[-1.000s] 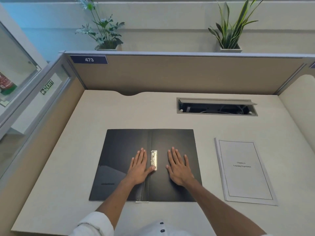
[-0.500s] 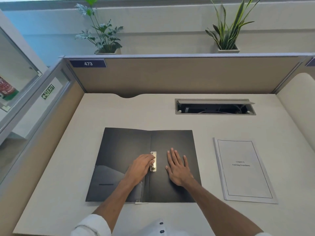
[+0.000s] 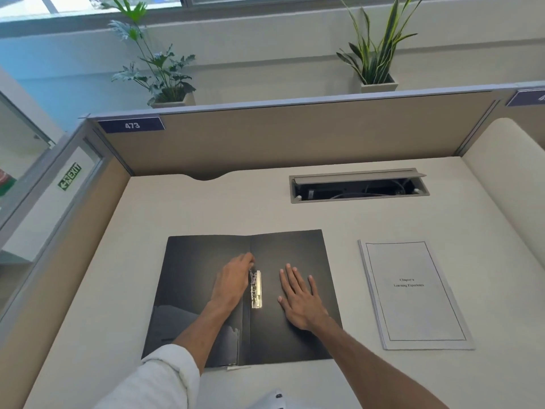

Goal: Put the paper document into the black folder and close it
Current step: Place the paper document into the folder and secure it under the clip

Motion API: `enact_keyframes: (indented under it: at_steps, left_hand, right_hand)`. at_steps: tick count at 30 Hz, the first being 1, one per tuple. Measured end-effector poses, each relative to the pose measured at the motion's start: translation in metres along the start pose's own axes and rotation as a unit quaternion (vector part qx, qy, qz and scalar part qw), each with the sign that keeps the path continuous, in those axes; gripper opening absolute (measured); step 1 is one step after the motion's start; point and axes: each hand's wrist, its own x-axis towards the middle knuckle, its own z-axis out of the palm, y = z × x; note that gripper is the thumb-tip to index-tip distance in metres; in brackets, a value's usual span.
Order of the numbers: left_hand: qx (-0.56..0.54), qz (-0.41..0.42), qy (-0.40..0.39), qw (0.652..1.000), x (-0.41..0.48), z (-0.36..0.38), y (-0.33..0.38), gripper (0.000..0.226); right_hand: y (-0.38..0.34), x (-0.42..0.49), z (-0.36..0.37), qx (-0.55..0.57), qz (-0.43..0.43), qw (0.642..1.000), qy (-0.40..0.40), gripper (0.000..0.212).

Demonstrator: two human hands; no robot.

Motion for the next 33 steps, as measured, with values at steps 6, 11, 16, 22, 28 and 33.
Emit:
enact_keyframes:
  at_steps: [6,11,16,22,28,33]
  left_hand:
    - [0.081,0.021,-0.073,0.994,-0.002,0.003,0.003,0.045]
    - [0.078,0.003,-0.130,0.988,-0.005,0.012,0.004,0.057]
    - [0.070,0.011,-0.090,0.993,-0.008,0.021,0.017,0.068]
    - [0.014,0.035,-0.070,0.997,-0.004,0.046,0.090,0.060]
    - [-0.016,0.074,-0.094,0.993,0.003,0.075,0.187,0.061]
    - [-0.034,0.091,-0.126,0.987,0.008,0.101,0.254,0.061]
  right_hand:
    - [0.002,0.000,0.003,0.014,-0.002,1.000,0.008,0.072]
    - [0.005,0.003,-0.004,0.038,-0.015,0.999,-0.010,0.071]
    - [0.020,-0.010,-0.016,0.064,-0.018,0.995,0.072,0.074]
    - [0.091,-0.049,-0.037,0.040,0.044,0.985,0.161,0.072]
    - [0.174,-0.085,-0.053,0.018,0.138,0.974,0.179,0.072]
    - [0.230,-0.122,-0.059,0.037,0.192,0.963,0.184,0.069]
